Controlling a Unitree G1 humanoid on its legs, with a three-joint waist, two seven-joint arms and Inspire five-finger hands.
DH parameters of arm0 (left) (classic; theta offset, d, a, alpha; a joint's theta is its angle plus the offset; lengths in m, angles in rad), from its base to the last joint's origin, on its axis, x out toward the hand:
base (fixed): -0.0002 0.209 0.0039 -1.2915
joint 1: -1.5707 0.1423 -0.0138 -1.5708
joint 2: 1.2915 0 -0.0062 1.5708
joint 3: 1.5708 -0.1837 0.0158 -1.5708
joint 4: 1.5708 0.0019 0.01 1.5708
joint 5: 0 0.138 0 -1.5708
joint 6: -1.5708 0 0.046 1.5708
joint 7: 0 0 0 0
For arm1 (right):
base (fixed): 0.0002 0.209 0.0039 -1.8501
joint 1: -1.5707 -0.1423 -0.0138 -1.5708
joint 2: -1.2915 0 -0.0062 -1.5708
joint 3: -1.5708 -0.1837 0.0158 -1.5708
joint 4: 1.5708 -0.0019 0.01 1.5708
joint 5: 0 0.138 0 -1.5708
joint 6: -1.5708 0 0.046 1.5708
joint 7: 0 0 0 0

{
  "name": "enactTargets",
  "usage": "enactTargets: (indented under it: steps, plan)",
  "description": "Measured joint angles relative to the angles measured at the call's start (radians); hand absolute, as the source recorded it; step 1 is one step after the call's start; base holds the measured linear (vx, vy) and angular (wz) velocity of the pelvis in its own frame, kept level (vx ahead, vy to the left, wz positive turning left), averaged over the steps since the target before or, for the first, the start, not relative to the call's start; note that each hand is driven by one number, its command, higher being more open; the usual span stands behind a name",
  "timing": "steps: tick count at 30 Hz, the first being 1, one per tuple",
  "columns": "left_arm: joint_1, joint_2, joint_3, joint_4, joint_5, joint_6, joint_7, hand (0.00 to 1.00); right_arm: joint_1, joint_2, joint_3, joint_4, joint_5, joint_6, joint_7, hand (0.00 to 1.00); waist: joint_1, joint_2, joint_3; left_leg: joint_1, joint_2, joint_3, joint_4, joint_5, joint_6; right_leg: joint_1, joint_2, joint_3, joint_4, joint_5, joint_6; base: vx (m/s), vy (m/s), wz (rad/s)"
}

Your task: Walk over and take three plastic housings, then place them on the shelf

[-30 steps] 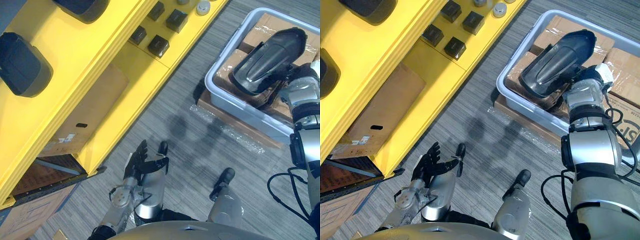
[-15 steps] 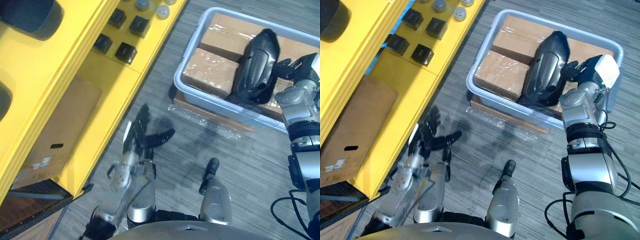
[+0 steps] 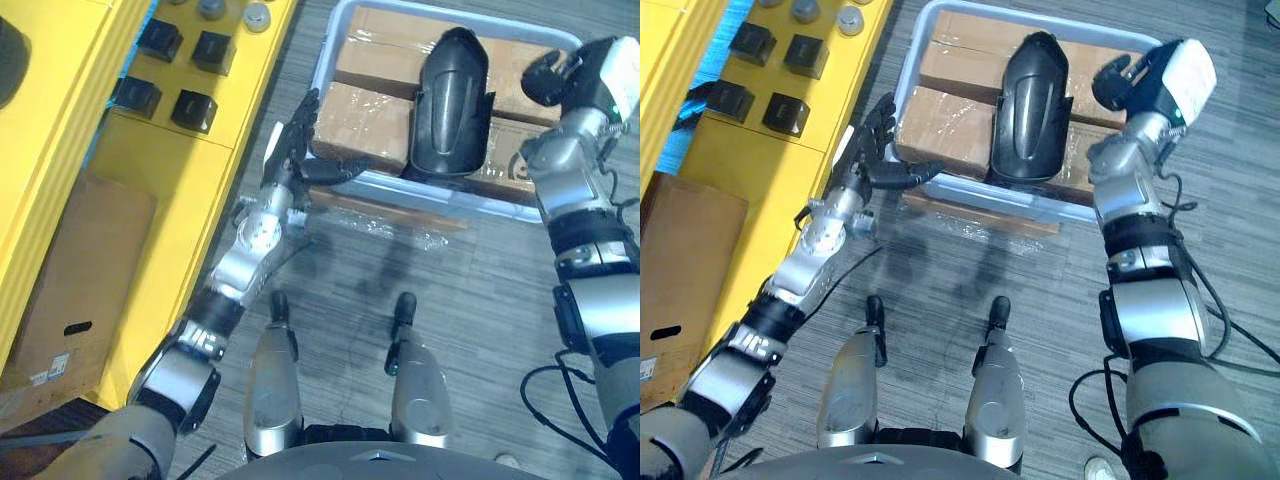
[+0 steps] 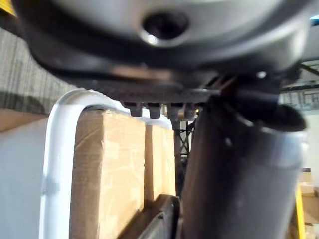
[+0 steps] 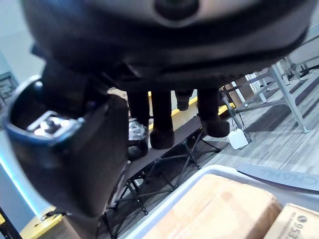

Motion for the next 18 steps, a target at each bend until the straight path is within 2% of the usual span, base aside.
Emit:
enactTargets:
  steps: [6, 8, 14, 18]
  plan:
    - [-0.051, -0.009, -0.004, -0.001, 0.003, 0.000, 0.019, 1.00, -0.001, 0.099, -0.021, 0.011, 0.147, -0.025, -0.014, 1.00, -0.018, 0.000, 0.000, -0.001, 0.000, 0.018, 0.000, 0.000, 0.000, -0.015, 0.000, 0.023, 0.000, 0.006, 0.000, 0.00, 0.010, -0.09]
    - [-0.055, -0.022, -0.004, -0.002, 0.003, 0.000, 0.019, 1.00, 0.009, 0.138, -0.042, 0.011, 0.200, -0.057, -0.034, 1.00, -0.024, 0.000, 0.000, 0.000, 0.000, 0.024, 0.000, 0.000, 0.000, -0.019, 0.000, 0.030, 0.001, 0.006, 0.001, -0.02, 0.010, -0.07]
    - [-0.054, -0.041, -0.004, -0.016, 0.003, 0.000, 0.012, 1.00, 0.024, 0.172, -0.128, 0.011, 0.342, -0.083, -0.065, 1.00, -0.023, -0.001, 0.000, 0.000, 0.000, 0.037, 0.002, 0.000, 0.001, -0.032, 0.000, 0.045, 0.007, 0.006, 0.001, -0.02, 0.011, -0.06]
    - [-0.053, -0.041, -0.003, -0.047, 0.003, 0.000, 0.005, 1.00, 0.057, 0.173, -0.172, 0.010, 0.361, -0.088, -0.093, 1.00, -0.024, -0.001, 0.000, 0.001, 0.000, 0.036, 0.002, 0.000, 0.001, -0.032, 0.000, 0.046, 0.010, 0.006, 0.001, 0.00, 0.000, 0.00]
